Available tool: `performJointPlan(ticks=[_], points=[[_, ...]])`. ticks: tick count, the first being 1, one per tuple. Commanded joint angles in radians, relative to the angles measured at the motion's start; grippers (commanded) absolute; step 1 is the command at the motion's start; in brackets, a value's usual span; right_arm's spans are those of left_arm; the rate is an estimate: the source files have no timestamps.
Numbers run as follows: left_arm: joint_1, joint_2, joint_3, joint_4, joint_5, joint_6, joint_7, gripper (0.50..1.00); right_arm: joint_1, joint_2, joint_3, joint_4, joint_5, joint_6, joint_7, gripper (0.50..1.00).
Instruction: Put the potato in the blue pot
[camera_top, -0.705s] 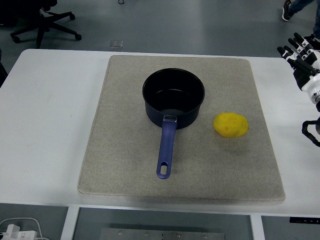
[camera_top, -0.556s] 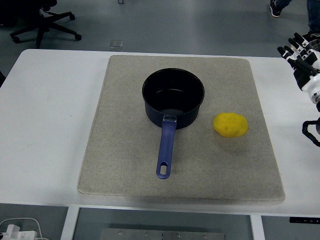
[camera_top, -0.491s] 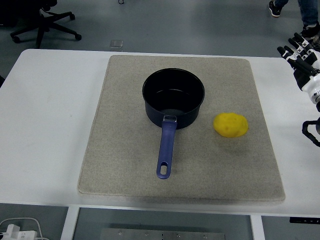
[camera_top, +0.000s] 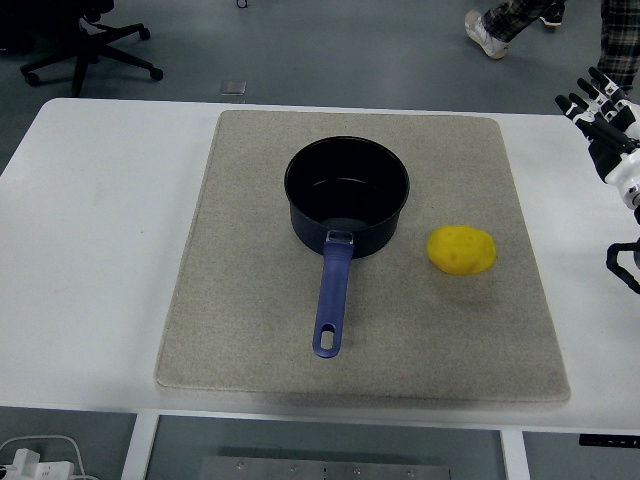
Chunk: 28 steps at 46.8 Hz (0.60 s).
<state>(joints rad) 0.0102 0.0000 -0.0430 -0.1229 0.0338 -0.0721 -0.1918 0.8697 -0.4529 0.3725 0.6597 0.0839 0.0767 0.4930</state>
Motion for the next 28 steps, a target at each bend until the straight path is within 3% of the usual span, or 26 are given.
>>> performJointPlan(ticks=[1,19,28], points=[[0.000,0.000,0.000,0.000,0.000,0.000,0.000,0.994,0.000,0.000,-0.003,0.000,-0.004,-0.001,0.001,0.926],[0.000,0.000,0.000,0.000,0.000,0.000,0.000,0.994,-0.001,0.002,-0.012,0.000,-0.010,0.000,0.002,0.926],[0.000,0.000,0.000,0.000,0.000,0.000,0.000,0.994,0.000,-0.006,-0.010,0.003,-0.105,0.002,0.002,0.926]])
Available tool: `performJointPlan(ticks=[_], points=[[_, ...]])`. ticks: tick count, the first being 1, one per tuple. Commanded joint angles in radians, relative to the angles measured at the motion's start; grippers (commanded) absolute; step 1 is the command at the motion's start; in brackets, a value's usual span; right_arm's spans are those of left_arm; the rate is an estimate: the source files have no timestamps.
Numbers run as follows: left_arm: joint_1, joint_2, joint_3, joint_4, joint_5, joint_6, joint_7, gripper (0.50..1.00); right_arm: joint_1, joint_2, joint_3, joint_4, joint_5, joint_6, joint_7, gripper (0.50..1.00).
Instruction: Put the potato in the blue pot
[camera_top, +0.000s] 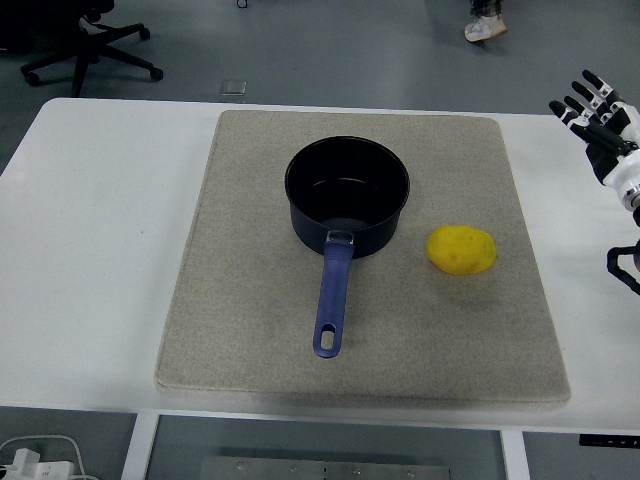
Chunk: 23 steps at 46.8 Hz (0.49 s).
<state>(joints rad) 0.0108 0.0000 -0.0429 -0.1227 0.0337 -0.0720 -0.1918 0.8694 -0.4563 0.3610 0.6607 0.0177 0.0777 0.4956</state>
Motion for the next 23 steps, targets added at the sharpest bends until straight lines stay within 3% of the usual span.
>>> performJointPlan(ticks=[1,12,23], points=[[0.000,0.000,0.000,0.000,0.000,0.000,0.000,0.994,0.000,-0.002,0.001,0.002,-0.050,0.001,0.000,0.926],[0.000,0.000,0.000,0.000,0.000,0.000,0.000,0.994,0.007,-0.034,0.004,0.057,-0.074,-0.003,0.000,0.924],[0.000,0.000,0.000,0.000,0.000,0.000,0.000,0.994,0.011,-0.166,0.001,0.233,-0.106,-0.024,0.000,0.926]])
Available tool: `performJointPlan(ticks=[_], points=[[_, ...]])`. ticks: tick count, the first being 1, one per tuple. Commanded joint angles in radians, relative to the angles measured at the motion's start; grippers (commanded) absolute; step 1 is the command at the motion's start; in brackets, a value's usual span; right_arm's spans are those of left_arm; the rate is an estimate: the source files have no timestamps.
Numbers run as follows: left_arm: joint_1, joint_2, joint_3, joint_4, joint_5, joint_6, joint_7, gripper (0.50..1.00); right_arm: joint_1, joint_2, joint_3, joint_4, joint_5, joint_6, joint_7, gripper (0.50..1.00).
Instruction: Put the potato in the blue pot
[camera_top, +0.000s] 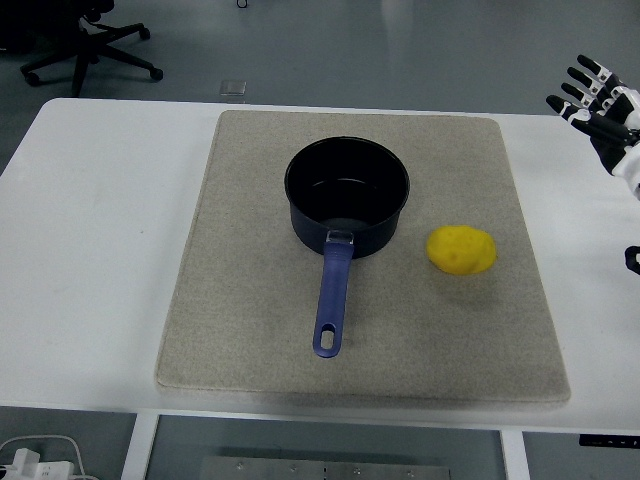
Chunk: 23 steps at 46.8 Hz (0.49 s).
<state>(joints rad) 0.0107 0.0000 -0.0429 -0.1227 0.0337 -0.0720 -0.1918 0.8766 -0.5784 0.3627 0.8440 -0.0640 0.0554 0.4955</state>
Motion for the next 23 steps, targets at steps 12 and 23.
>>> performJointPlan(ticks=[12,23], points=[[0.000,0.000,0.000,0.000,0.000,0.000,0.000,0.994,0.024,-0.169,-0.002,0.159,-0.224,0.004,-0.002,0.926],[0.000,0.000,0.000,0.000,0.000,0.000,0.000,0.994,0.025,-0.250,-0.014,0.208,-0.414,0.040,-0.005,0.924]])
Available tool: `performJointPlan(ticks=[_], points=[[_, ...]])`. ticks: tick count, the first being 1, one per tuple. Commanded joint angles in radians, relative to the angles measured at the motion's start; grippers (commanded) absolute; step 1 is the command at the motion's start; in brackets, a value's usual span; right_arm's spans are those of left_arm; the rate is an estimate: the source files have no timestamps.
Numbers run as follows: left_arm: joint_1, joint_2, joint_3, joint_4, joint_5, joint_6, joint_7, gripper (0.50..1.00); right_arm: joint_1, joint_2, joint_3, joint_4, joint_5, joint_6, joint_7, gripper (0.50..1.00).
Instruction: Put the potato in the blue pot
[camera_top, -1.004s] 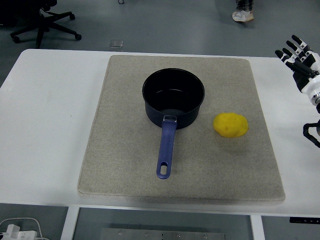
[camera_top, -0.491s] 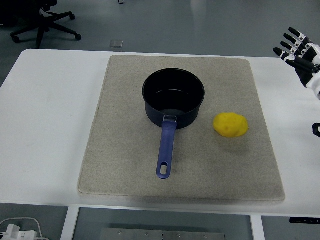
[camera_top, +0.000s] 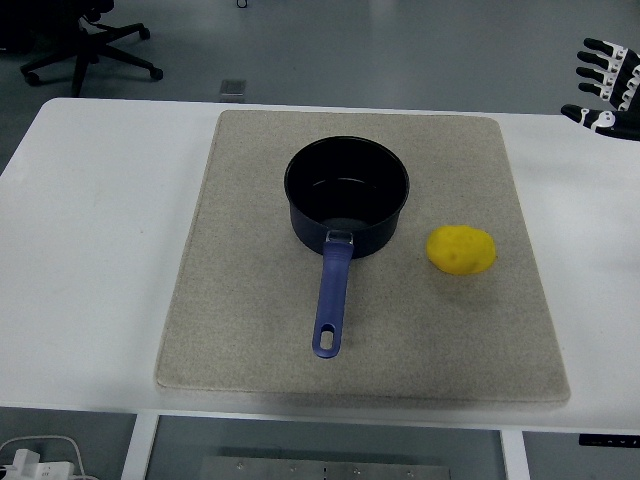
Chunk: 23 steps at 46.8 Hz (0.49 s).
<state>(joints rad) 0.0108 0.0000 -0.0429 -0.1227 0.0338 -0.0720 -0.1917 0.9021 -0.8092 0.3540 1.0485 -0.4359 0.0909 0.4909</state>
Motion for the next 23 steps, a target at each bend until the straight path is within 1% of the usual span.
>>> performJointPlan(ticks=[1,6,12,19,23], points=[[0.000,0.000,0.000,0.000,0.000,0.000,0.000,0.994,0.000,-0.025,-0.010,0.004,-0.056,0.006,0.000,0.924],[0.000,0.000,0.000,0.000,0.000,0.000,0.000,0.994,0.000,-0.048,-0.017,0.005,-0.132,0.027,0.002,0.924],[0.000,0.000,0.000,0.000,0.000,0.000,0.000,0.994,0.000,-0.071,-0.018,0.022,-0.231,0.029,0.002,0.924],[0.000,0.000,0.000,0.000,0.000,0.000,0.000,0.994,0.001,-0.128,-0.018,0.110,-0.360,0.032,0.003,0.924],[0.000,0.000,0.000,0.000,0.000,0.000,0.000,0.994,0.001,-0.140,-0.018,0.143,-0.428,0.043,0.002,0.924]])
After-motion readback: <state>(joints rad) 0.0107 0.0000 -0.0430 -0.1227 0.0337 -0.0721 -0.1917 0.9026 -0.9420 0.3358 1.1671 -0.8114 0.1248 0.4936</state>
